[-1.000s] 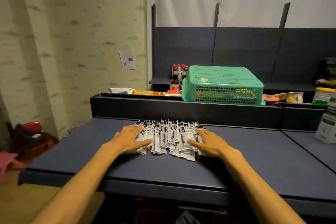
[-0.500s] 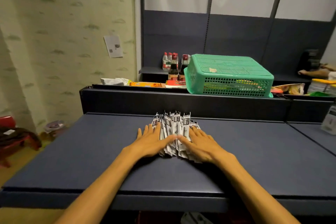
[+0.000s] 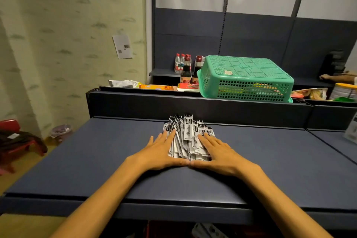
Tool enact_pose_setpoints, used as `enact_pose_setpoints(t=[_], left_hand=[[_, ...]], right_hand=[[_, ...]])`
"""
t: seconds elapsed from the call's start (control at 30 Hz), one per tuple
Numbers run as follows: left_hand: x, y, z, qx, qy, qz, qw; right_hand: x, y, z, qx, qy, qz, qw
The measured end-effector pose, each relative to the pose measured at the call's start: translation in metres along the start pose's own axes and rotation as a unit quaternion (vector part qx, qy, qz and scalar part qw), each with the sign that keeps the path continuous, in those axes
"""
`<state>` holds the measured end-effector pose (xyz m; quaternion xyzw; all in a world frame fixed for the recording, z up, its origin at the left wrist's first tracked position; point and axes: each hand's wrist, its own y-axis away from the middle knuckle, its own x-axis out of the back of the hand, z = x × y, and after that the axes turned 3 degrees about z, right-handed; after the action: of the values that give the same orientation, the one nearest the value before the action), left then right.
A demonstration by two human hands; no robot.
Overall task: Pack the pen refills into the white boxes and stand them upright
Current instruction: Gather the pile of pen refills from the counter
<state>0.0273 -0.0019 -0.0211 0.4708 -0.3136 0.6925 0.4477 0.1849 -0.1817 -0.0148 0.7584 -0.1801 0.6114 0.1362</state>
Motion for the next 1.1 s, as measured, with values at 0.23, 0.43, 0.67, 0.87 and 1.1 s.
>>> enact_pose_setpoints(t=[0.23,0.43,0.67,0.87,1.1], left_hand=[[0.006,0.008,-0.010,0.011,0.032,0.016,0.999],[-0.001,-0.003,-0.002,0.014,0.005,0.032,0.999],[0.007,-0.004,-0.005,0.016,0.051,0.027,0.998],[0.000,-0.012,0.002,0.004,0.022,0.008,1.000],[0.025,-0.009,0.016,0.024,0.080,0.021,0.996]], right_hand=[[0.019,0.015,0.037,0.003,-0.037,-0.024,0.999],[0.008,0.002,0.041,0.024,0.007,-0.001,1.000],[0.024,0.000,0.047,0.030,-0.015,-0.003,0.999],[0.020,-0.002,0.035,0.049,0.020,-0.020,0.998],[0.036,0.003,0.045,0.032,-0.019,-0.011,0.999]])
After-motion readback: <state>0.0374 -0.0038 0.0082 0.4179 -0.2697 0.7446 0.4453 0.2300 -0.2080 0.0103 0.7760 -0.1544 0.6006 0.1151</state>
